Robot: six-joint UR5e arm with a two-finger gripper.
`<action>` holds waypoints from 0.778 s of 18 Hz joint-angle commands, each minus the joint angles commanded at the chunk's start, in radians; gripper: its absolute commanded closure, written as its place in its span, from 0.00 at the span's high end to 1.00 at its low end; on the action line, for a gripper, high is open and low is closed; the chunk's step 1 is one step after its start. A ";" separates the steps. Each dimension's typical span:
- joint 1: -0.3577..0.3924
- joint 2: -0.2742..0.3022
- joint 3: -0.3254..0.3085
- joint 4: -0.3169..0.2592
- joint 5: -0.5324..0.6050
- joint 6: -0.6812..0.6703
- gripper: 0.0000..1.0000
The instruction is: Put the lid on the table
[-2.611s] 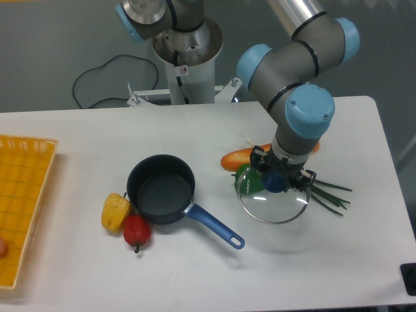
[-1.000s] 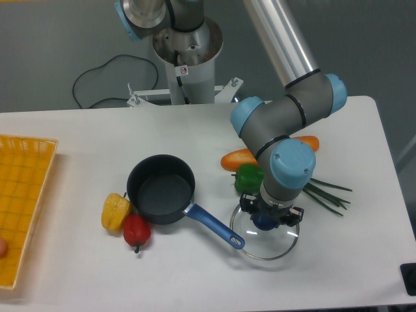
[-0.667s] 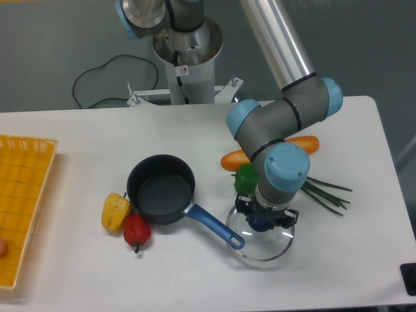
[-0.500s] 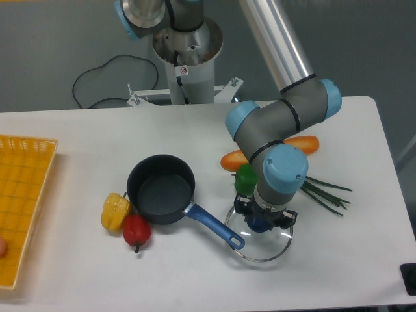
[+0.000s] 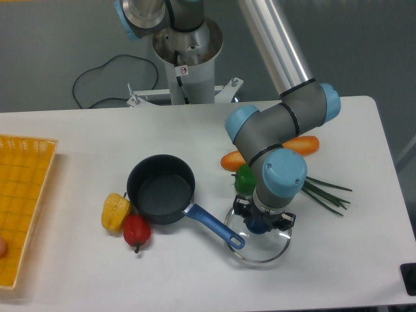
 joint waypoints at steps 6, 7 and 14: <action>-0.002 -0.006 0.002 0.000 0.002 0.002 0.52; 0.000 -0.006 0.002 0.000 0.002 0.002 0.52; -0.002 -0.017 0.002 0.002 0.002 0.000 0.53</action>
